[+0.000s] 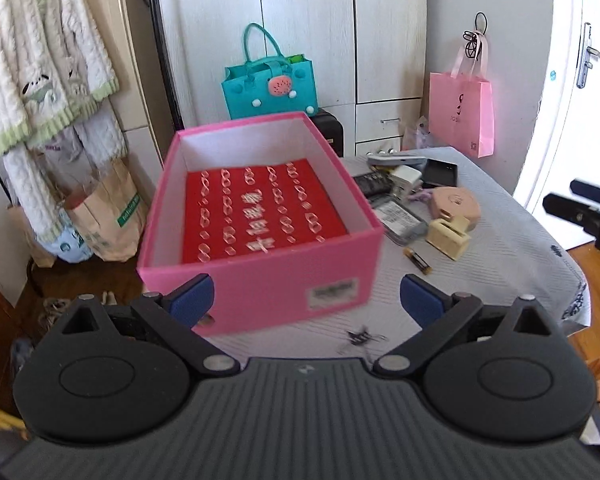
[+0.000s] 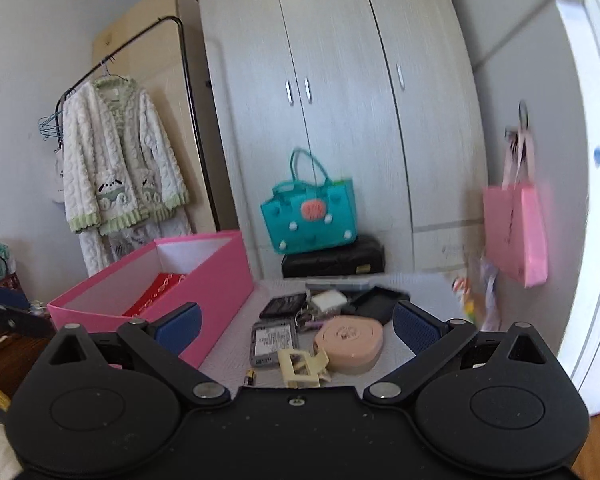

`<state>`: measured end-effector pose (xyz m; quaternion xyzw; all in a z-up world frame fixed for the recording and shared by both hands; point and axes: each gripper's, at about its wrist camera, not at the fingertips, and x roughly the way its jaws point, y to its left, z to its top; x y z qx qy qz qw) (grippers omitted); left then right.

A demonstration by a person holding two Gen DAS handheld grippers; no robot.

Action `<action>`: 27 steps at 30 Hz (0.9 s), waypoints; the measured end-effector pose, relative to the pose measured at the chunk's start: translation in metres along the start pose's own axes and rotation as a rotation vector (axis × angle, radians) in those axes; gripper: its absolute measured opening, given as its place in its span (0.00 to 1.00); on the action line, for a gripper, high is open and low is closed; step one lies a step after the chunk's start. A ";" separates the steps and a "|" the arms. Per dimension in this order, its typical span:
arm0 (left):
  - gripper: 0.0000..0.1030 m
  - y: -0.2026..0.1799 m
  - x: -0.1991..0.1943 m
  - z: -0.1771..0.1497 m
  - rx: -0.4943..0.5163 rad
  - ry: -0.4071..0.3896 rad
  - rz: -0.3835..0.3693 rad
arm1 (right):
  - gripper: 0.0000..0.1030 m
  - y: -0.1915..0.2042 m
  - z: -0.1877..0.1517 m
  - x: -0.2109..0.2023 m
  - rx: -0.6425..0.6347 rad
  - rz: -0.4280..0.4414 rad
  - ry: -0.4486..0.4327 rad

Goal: Organize rigid objects
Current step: 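Lower the right gripper onto the peach round tape case and close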

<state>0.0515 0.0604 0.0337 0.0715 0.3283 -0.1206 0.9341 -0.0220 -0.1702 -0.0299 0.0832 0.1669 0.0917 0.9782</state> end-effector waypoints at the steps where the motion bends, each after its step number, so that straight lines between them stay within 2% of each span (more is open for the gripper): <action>1: 0.98 0.007 0.003 0.005 0.011 0.007 -0.006 | 1.00 -0.008 0.000 0.008 0.021 0.006 0.025; 5: 0.97 0.029 0.018 0.026 0.069 0.026 0.054 | 0.99 -0.028 -0.010 0.042 0.027 -0.029 0.090; 6: 0.97 0.036 0.023 0.031 0.069 0.030 0.071 | 0.95 -0.030 -0.012 0.050 0.009 -0.040 0.098; 11: 0.97 0.077 0.054 0.052 -0.012 0.048 0.117 | 0.88 -0.039 -0.011 0.083 -0.063 -0.078 0.128; 13: 0.92 0.091 0.071 0.059 -0.031 0.079 0.111 | 0.88 -0.043 -0.008 0.095 -0.054 -0.077 0.154; 15: 0.76 0.102 0.087 0.064 -0.029 0.107 0.127 | 0.88 -0.047 -0.007 0.110 -0.043 -0.082 0.201; 19: 0.64 0.113 0.115 0.070 -0.001 0.142 0.160 | 0.87 -0.050 -0.010 0.138 -0.003 -0.097 0.270; 21: 0.51 0.119 0.128 0.071 0.002 0.164 0.168 | 0.87 -0.054 -0.011 0.152 0.051 -0.107 0.293; 22: 0.48 0.122 0.133 0.071 0.003 0.170 0.170 | 0.87 -0.056 -0.012 0.156 0.078 -0.109 0.303; 23: 0.42 0.125 0.138 0.070 0.003 0.172 0.178 | 0.87 -0.057 -0.013 0.161 0.099 -0.107 0.314; 24: 0.31 0.128 0.143 0.070 0.002 0.174 0.188 | 0.87 -0.057 -0.015 0.167 0.111 -0.107 0.323; 26: 0.24 0.133 0.151 0.071 -0.001 0.176 0.194 | 0.86 -0.056 -0.017 0.174 0.091 -0.141 0.340; 27: 0.22 0.135 0.154 0.071 -0.003 0.173 0.193 | 0.82 -0.054 -0.018 0.177 0.068 -0.152 0.346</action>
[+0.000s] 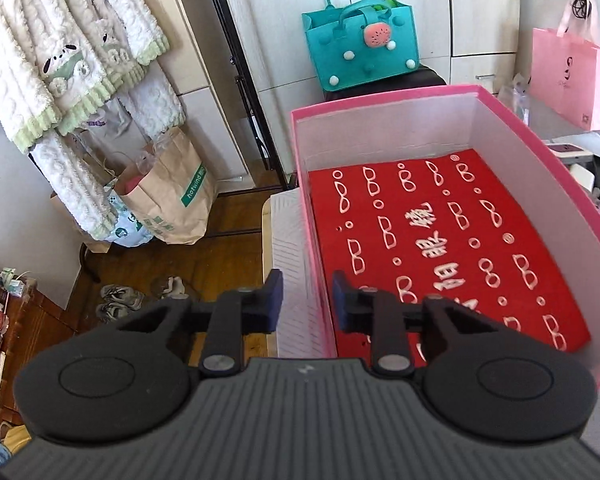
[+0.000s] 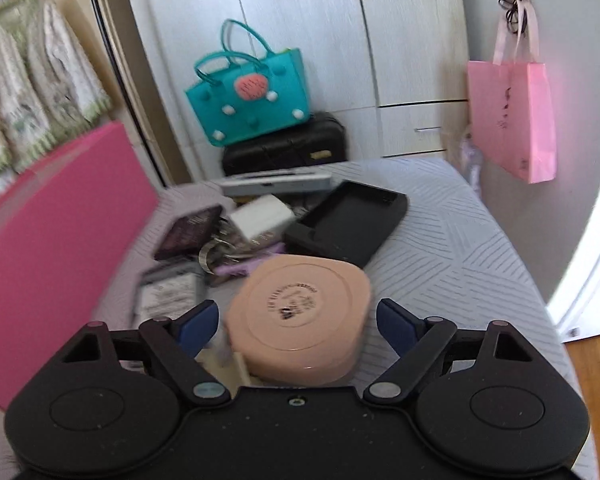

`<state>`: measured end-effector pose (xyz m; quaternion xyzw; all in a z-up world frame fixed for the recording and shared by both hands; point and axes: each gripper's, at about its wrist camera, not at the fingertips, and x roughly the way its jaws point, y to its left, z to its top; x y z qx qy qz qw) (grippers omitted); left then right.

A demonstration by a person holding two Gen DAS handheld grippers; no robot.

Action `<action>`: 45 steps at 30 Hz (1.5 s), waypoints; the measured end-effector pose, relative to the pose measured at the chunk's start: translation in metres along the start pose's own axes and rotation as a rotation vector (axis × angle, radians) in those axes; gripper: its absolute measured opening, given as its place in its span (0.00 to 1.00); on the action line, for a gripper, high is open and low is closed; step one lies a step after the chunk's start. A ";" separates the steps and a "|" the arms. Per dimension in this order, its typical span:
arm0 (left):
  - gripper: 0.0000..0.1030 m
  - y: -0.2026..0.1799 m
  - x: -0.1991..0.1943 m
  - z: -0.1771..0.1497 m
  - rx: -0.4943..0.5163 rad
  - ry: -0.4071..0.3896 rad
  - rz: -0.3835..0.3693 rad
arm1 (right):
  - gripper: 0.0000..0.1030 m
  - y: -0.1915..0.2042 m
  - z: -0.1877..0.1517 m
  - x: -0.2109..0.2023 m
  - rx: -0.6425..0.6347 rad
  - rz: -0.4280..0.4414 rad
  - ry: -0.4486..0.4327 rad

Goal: Organize rigid objects
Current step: 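Lower the right gripper onto the peach round tape case and close, then carry the peach case into the pink box and open the right gripper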

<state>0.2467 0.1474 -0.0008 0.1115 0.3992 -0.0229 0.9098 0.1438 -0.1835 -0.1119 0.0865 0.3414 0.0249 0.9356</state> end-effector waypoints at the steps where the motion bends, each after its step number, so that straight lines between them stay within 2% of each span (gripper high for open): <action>1: 0.20 0.001 0.003 0.001 0.000 -0.003 0.003 | 0.82 0.002 0.000 0.000 -0.019 -0.001 0.000; 4: 0.18 0.002 0.008 0.004 0.011 -0.006 -0.002 | 0.82 -0.001 0.006 -0.002 -0.045 0.012 0.048; 7: 0.12 0.002 0.011 0.008 0.038 -0.006 -0.024 | 0.82 -0.015 0.016 -0.005 0.001 0.053 0.109; 13: 0.11 0.001 0.028 0.015 0.044 0.050 -0.044 | 0.84 -0.008 0.018 0.004 -0.074 0.031 0.173; 15: 0.13 0.008 0.034 0.016 0.004 0.047 -0.056 | 0.85 -0.004 0.016 0.007 -0.126 0.006 0.170; 17: 0.12 0.017 0.036 0.016 -0.058 0.047 -0.090 | 0.83 -0.007 0.020 0.007 -0.105 0.014 0.163; 18: 0.11 0.016 0.036 0.016 -0.052 0.042 -0.095 | 0.82 -0.009 0.021 0.006 -0.103 0.023 0.162; 21: 0.05 0.005 0.034 0.012 0.004 0.004 -0.048 | 0.82 -0.010 0.021 0.000 -0.143 0.037 0.135; 25: 0.06 -0.015 0.032 0.009 0.094 -0.031 0.025 | 0.82 -0.014 0.022 -0.011 -0.153 0.062 0.130; 31: 0.07 -0.015 0.033 0.009 0.109 -0.054 0.051 | 0.82 -0.015 0.022 -0.026 -0.164 0.065 0.109; 38: 0.07 -0.018 0.030 0.005 0.132 -0.075 0.064 | 0.82 -0.015 0.030 -0.043 -0.161 0.113 0.064; 42: 0.08 -0.029 0.027 0.001 0.188 -0.115 0.117 | 0.82 -0.006 0.040 -0.052 -0.167 0.174 0.052; 45: 0.07 -0.029 0.024 0.001 0.177 -0.128 0.102 | 0.82 0.016 0.060 -0.057 -0.213 0.244 0.054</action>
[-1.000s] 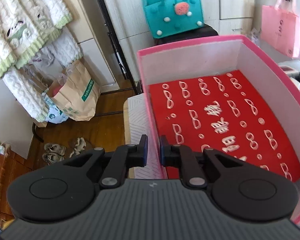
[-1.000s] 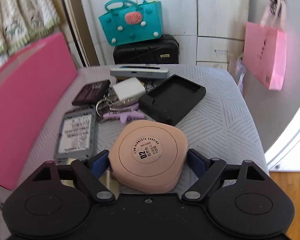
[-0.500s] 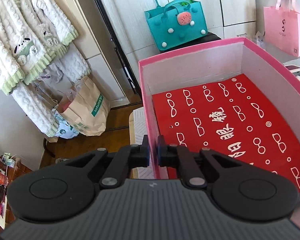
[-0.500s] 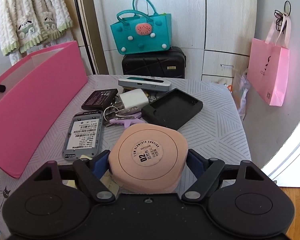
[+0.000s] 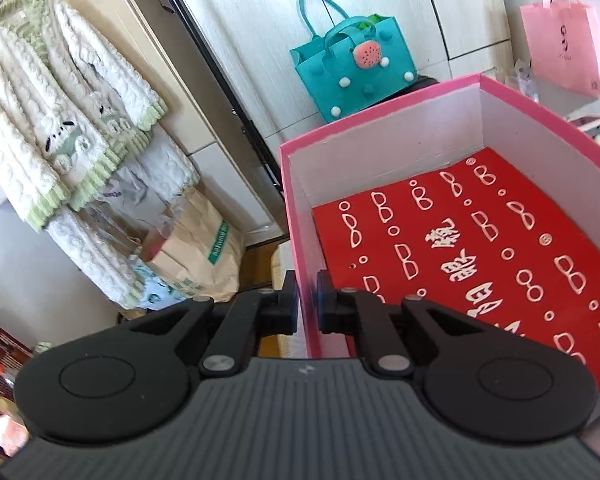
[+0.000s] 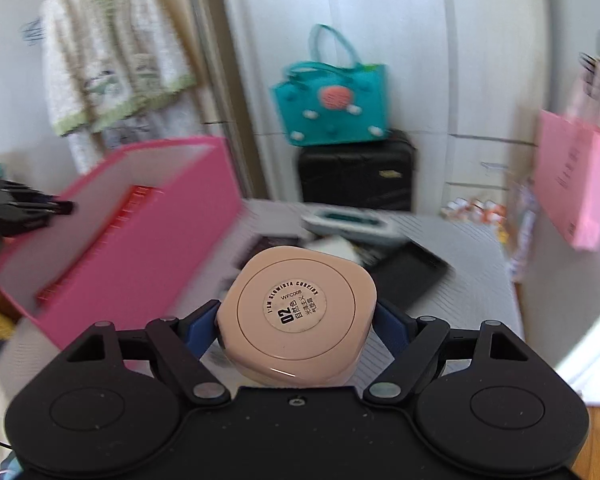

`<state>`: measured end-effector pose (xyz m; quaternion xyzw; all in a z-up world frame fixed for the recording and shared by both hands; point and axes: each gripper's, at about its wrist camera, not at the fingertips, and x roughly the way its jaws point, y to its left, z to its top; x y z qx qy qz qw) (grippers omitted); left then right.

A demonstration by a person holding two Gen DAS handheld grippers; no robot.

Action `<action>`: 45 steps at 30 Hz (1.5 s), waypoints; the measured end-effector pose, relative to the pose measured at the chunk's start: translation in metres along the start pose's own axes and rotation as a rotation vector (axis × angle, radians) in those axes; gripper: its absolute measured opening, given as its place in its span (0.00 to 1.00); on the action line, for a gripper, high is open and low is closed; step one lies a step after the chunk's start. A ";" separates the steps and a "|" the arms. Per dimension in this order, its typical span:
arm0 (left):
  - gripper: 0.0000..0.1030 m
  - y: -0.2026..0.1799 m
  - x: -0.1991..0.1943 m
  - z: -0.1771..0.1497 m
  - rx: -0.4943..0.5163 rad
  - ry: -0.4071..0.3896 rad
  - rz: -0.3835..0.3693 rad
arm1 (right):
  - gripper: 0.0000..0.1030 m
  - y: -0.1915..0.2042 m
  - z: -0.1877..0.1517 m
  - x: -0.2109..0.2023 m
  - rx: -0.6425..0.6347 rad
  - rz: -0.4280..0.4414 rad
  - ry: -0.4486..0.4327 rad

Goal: Organize rigid objects
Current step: 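Carry the peach case into the pink box and open the right gripper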

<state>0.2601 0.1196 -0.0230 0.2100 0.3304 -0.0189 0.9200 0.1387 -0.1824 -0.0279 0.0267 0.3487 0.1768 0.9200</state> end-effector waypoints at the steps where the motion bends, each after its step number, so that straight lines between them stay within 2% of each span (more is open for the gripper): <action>1: 0.07 0.000 0.000 0.000 -0.006 -0.003 -0.007 | 0.82 0.009 0.012 0.000 -0.033 0.026 0.001; 5: 0.06 0.005 -0.003 0.000 -0.041 -0.008 -0.046 | 0.82 0.050 0.063 0.009 -0.142 0.180 0.024; 7: 0.06 0.012 -0.005 -0.002 -0.080 -0.007 -0.085 | 0.82 0.068 0.086 0.022 -0.149 0.293 0.058; 9: 0.06 0.022 -0.006 -0.005 -0.128 0.002 -0.132 | 0.82 0.085 0.105 0.042 -0.114 0.419 0.121; 11: 0.06 0.031 -0.004 -0.005 -0.171 0.011 -0.169 | 0.82 0.103 0.120 0.064 -0.099 0.465 0.196; 16: 0.06 0.035 0.000 -0.008 -0.236 -0.003 -0.194 | 0.82 0.151 0.143 0.130 -0.150 0.412 0.325; 21: 0.06 0.042 0.002 -0.014 -0.305 -0.011 -0.229 | 0.82 0.166 0.152 0.204 -0.067 0.325 0.450; 26: 0.07 0.046 0.003 -0.015 -0.314 -0.006 -0.256 | 0.82 0.163 0.149 0.249 -0.023 0.276 0.466; 30: 0.07 0.046 0.002 -0.016 -0.309 -0.009 -0.264 | 0.82 0.164 0.139 0.267 -0.030 0.275 0.485; 33: 0.07 0.045 0.003 -0.016 -0.308 -0.014 -0.255 | 0.83 0.170 0.135 0.275 -0.086 0.242 0.456; 38: 0.07 0.044 0.003 -0.017 -0.323 -0.019 -0.247 | 0.87 0.168 0.144 0.265 -0.107 0.233 0.427; 41: 0.07 0.041 0.005 -0.017 -0.325 -0.021 -0.232 | 0.88 0.162 0.154 0.238 -0.115 0.217 0.360; 45: 0.07 0.038 0.006 -0.016 -0.313 -0.019 -0.213 | 0.88 0.140 0.165 0.180 -0.065 0.280 0.280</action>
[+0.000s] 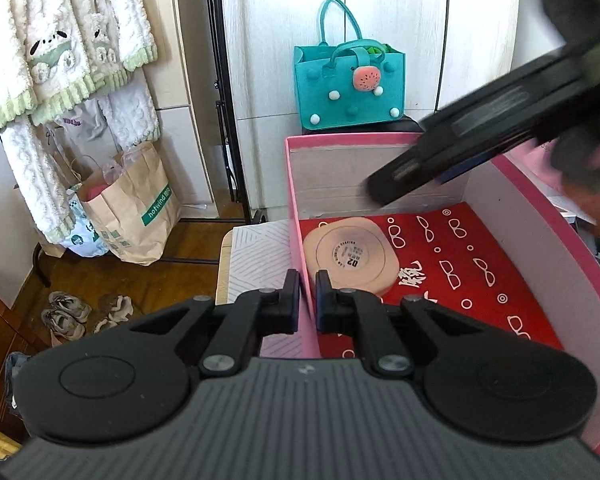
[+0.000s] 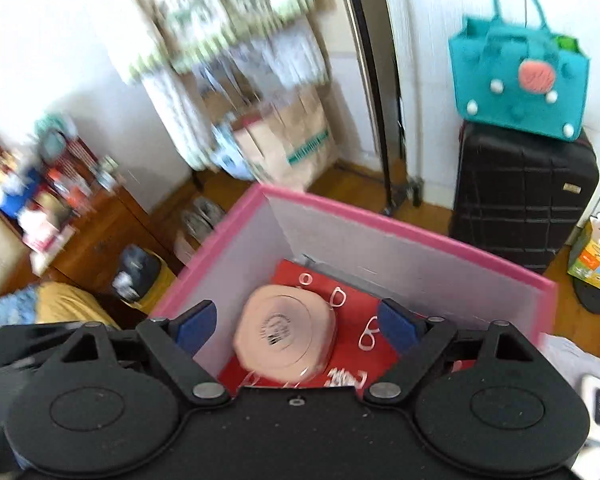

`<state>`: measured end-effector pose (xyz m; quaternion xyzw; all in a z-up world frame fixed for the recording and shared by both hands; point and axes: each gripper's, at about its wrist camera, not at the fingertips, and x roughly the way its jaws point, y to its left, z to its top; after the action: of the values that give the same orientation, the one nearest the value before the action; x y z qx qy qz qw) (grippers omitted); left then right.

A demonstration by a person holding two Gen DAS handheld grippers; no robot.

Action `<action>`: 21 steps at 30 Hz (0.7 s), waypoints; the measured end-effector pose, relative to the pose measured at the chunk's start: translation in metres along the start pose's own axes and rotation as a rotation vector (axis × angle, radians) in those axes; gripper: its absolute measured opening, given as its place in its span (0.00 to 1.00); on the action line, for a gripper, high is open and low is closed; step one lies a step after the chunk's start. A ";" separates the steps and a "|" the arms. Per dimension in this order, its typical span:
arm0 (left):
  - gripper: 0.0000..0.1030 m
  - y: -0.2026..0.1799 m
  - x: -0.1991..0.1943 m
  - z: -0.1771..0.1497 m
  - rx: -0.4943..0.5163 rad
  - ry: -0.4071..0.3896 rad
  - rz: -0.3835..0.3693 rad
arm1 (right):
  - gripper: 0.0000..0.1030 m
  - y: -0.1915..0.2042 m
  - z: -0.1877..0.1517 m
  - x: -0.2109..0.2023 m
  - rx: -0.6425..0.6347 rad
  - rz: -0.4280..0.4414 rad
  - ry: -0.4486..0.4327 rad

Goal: Organize rigid objects
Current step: 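Carry the peach case into the pink box and open the right gripper, then grasp the cream hair clip with the right gripper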

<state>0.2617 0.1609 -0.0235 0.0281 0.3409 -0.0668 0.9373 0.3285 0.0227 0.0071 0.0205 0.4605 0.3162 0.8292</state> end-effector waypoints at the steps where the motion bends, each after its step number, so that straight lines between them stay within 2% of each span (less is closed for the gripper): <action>1: 0.07 -0.001 -0.001 -0.001 0.002 0.000 0.000 | 0.88 -0.002 -0.004 -0.017 0.009 0.009 -0.013; 5: 0.07 -0.003 -0.003 -0.002 0.016 0.000 0.010 | 0.88 -0.011 -0.030 -0.080 0.059 0.035 -0.068; 9: 0.07 0.000 -0.002 -0.001 0.010 0.003 0.008 | 0.88 -0.021 -0.066 -0.130 0.093 0.022 -0.139; 12: 0.07 0.000 -0.001 -0.001 0.002 0.005 0.005 | 0.88 -0.025 -0.100 -0.155 0.078 -0.056 -0.195; 15: 0.07 0.001 -0.001 -0.001 -0.002 0.003 0.004 | 0.88 -0.027 -0.138 -0.164 0.069 -0.181 -0.197; 21: 0.07 0.001 -0.002 -0.001 -0.009 0.005 0.006 | 0.87 -0.045 -0.216 -0.155 0.117 -0.336 -0.209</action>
<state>0.2598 0.1622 -0.0234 0.0249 0.3434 -0.0626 0.9368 0.1250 -0.1533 -0.0154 0.0243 0.3865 0.1425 0.9109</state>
